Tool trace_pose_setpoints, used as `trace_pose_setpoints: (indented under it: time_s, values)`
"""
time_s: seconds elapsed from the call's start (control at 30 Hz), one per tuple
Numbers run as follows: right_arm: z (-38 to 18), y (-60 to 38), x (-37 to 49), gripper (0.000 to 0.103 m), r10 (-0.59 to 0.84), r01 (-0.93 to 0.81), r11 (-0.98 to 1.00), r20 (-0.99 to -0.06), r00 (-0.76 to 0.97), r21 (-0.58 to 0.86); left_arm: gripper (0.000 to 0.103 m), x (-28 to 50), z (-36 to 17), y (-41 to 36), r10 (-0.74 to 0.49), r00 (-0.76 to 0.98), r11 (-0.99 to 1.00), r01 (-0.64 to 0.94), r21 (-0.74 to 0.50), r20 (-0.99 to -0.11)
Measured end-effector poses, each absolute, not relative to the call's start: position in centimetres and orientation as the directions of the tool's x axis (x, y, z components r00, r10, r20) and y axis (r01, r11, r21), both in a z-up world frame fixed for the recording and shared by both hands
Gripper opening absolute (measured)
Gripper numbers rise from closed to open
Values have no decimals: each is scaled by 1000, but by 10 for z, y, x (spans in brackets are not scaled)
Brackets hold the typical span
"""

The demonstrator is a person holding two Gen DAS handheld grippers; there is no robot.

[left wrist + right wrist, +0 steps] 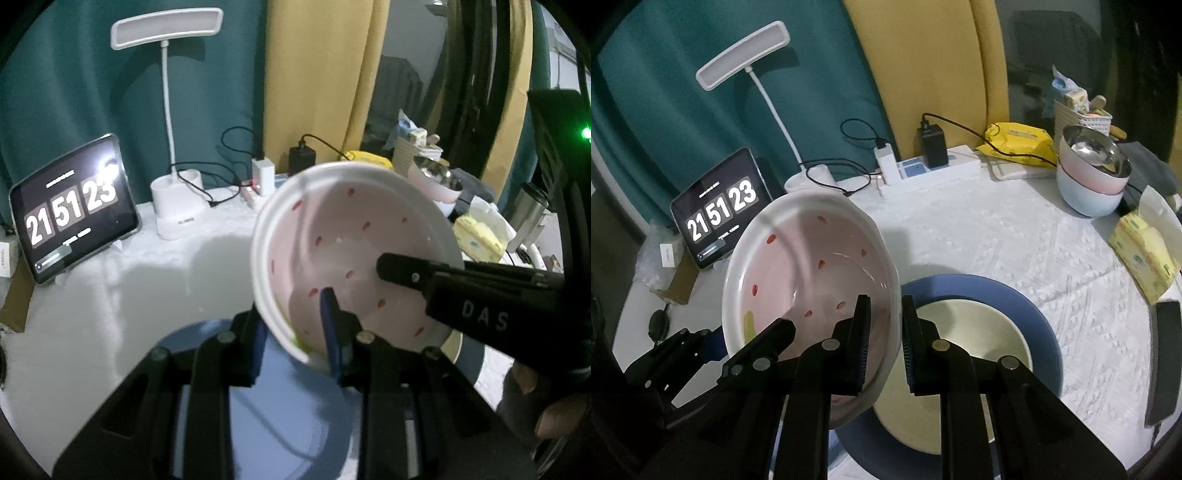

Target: Organize plates and bowls

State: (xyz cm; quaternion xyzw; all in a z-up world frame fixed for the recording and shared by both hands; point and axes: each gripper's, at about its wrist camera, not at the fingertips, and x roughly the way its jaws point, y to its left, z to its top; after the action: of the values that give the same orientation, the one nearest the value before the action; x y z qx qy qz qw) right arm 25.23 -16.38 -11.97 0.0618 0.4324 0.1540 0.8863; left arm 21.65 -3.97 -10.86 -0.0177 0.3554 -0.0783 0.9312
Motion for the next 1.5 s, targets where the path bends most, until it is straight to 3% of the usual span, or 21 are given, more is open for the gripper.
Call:
trace_pose_setpoints:
  time_s: [1.3,1.5]
  values:
    - [-166,-227,246,18,283,-146,959,-799,531,243,28,222,-147,-106,-163,664,975,222,-16,-729]
    - [-165,-220,241,21,236,-156,971,-803,548,179,31,225,-155,-108,-153,645,976,219,-10,-749]
